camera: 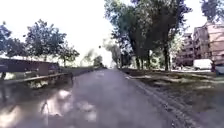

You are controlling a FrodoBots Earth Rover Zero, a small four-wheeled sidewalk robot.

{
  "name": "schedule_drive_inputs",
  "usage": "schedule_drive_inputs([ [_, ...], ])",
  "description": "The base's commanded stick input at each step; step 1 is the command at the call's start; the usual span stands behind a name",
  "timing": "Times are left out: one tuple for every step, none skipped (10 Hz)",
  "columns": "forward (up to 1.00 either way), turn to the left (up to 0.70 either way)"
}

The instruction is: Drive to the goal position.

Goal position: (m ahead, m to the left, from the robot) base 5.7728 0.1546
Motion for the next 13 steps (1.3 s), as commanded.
schedule_drive_inputs([
  [0.85, 0.00],
  [0.85, 0.00],
  [0.85, 0.00],
  [0.85, 0.00],
  [0.85, 0.00],
  [0.85, 0.00],
  [0.85, 0.00],
  [0.85, 0.00],
  [0.85, 0.00],
  [0.85, 0.00],
  [0.85, 0.00],
  [0.85, 0.00],
  [0.85, 0.00],
])
